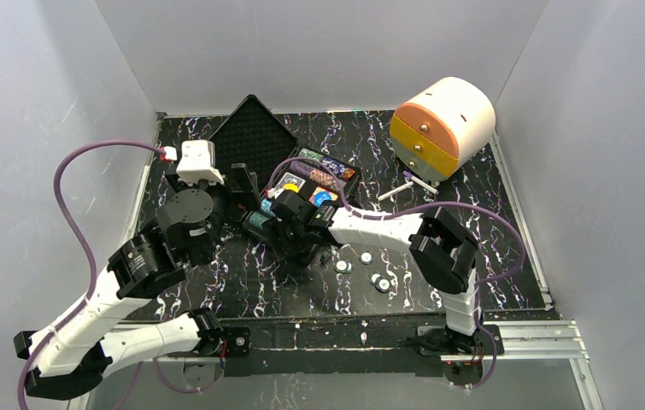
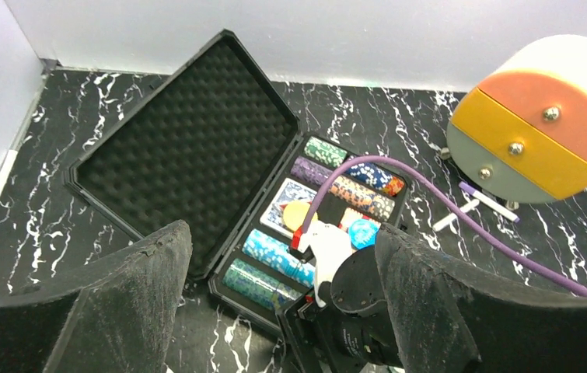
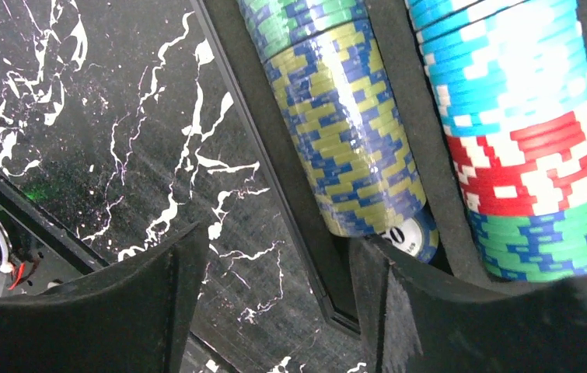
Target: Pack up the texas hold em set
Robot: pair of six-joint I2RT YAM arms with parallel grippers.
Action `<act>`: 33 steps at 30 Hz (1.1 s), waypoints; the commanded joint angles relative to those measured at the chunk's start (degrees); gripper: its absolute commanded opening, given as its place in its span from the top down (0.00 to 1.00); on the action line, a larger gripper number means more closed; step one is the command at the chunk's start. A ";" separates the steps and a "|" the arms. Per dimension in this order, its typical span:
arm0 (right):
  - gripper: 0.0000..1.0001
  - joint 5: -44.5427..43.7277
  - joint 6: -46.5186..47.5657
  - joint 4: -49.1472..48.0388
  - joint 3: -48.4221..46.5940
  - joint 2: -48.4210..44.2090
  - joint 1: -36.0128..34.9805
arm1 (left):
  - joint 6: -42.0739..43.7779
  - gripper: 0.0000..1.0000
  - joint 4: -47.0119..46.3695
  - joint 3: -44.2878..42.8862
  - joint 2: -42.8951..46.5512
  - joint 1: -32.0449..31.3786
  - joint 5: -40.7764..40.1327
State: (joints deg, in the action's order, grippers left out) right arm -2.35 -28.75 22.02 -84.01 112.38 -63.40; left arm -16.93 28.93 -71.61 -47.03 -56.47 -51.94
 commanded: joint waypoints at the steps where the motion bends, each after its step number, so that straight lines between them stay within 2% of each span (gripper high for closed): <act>1: 0.24 -2.61 -2.26 -2.98 1.60 -7.01 -0.47 | -4.58 0.16 2.83 -0.42 -0.49 -0.17 3.48; 5: 0.19 -8.09 -5.09 -2.34 4.73 -14.26 0.72 | -4.87 0.18 4.90 0.30 -1.23 -0.14 11.02; 8: 0.18 -12.36 -9.23 -1.07 11.33 -21.08 3.32 | -6.69 0.21 8.66 1.39 -2.31 -0.18 15.57; 11: 0.17 -12.41 -15.13 -0.10 19.40 -28.07 8.50 | -8.01 0.22 10.68 3.32 -3.67 -0.22 20.74; 15: 0.18 -10.19 -21.39 2.97 27.01 -34.53 15.65 | -10.31 0.12 11.07 7.90 -7.49 -0.19 27.69; 18: 0.20 -7.08 -21.40 2.93 28.95 -35.55 18.37 | -13.79 0.09 10.24 11.86 -11.10 -0.22 31.43; 22: 0.29 1.38 -16.70 -1.95 26.91 -33.20 18.36 | -17.36 0.15 8.67 14.20 -11.57 -0.15 28.35; 30: 0.28 7.73 -19.57 -6.15 16.54 -20.96 13.57 | -18.93 0.23 9.75 14.20 -9.79 -0.19 21.12; 33: 0.26 6.28 -12.46 -4.33 10.81 -15.81 11.57 | -22.47 0.23 13.82 12.73 -8.36 -0.17 15.64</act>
State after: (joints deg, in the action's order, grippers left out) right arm 2.74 -46.81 18.90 -66.15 91.92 -49.71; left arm -34.79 37.80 -56.42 -57.41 -56.49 -28.01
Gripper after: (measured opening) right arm 0.728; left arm 0.774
